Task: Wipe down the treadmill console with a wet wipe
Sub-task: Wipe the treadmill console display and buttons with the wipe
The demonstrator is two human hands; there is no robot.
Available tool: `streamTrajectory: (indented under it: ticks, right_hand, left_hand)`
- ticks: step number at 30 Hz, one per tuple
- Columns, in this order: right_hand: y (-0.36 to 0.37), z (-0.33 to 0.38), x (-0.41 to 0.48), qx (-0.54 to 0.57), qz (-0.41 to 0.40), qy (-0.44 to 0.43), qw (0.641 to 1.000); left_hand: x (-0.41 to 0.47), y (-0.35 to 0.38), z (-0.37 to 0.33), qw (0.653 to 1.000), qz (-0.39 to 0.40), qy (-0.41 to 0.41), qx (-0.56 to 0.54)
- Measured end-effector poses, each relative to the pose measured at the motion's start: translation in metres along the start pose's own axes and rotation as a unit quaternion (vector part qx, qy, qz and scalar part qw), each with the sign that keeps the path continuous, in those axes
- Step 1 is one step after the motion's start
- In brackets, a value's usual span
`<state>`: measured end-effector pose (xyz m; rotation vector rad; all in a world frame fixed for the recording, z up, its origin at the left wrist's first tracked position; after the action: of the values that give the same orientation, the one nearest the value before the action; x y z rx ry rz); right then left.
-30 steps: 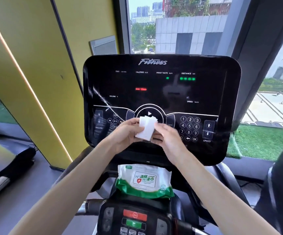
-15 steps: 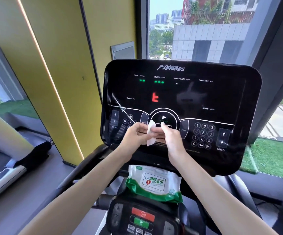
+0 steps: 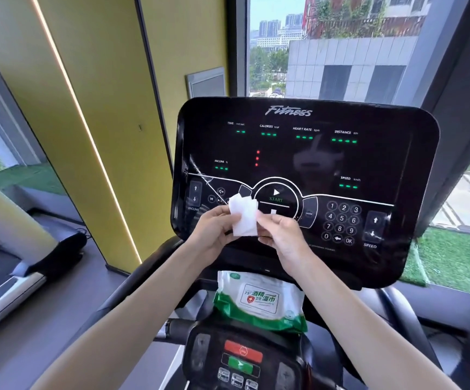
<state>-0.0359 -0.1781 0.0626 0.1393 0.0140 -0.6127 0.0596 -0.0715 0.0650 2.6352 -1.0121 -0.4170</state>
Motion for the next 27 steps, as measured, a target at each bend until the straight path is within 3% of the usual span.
streamTrajectory:
  ticks: [4, 7, 9, 12, 15, 20, 22, 27]
  right_hand:
    - [-0.001, -0.003, -0.002, 0.017, -0.020, -0.006, 1.000]
    - [-0.005, -0.004, -0.002, 0.032, -0.050, -0.008, 0.998]
    - [-0.006, -0.004, -0.002, 0.042, -0.055, -0.009, 0.998]
    - [-0.003, -0.006, 0.000, 0.051, -0.059, -0.006, 0.997]
    - [-0.001, -0.005, 0.001, 0.050, -0.051, -0.011, 0.997]
    - [-0.003, -0.006, 0.004, 0.048, -0.046, -0.011, 0.998]
    - [-0.002, -0.008, 0.005, 0.051, -0.038, -0.012, 0.998]
    - [0.003, -0.010, 0.005, 0.052, 0.005, -0.012, 0.999]
  left_hand:
    - [-0.004, 0.003, 0.003, 0.999, -0.035, -0.005, 0.010]
    - [-0.011, 0.000, -0.004, 0.951, -0.149, 0.106, 0.249]
    - [-0.016, 0.010, -0.008, 0.926, -0.089, 0.154, 0.332]
    - [-0.018, 0.018, -0.006, 0.916, -0.025, 0.152, 0.370]
    - [-0.016, 0.016, -0.007, 0.930, -0.033, 0.141, 0.338]
    - [-0.010, 0.004, 0.000, 0.975, -0.035, 0.051, 0.214]
    - [-0.006, -0.003, 0.002, 0.979, -0.068, 0.023, 0.189]
    - [0.000, -0.015, 0.008, 0.992, -0.063, -0.069, 0.084]
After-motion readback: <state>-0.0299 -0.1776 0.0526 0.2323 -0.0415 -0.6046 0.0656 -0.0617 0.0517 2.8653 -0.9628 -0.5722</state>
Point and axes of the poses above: each hand's wrist, its own x-axis towards the middle knuckle, its own y-axis out of the palm, z = x × y, the point moved 4 cm from there along x, towards the middle knuckle, and after that the axes turned 2 degrees about -y, right-handed, at the moved point
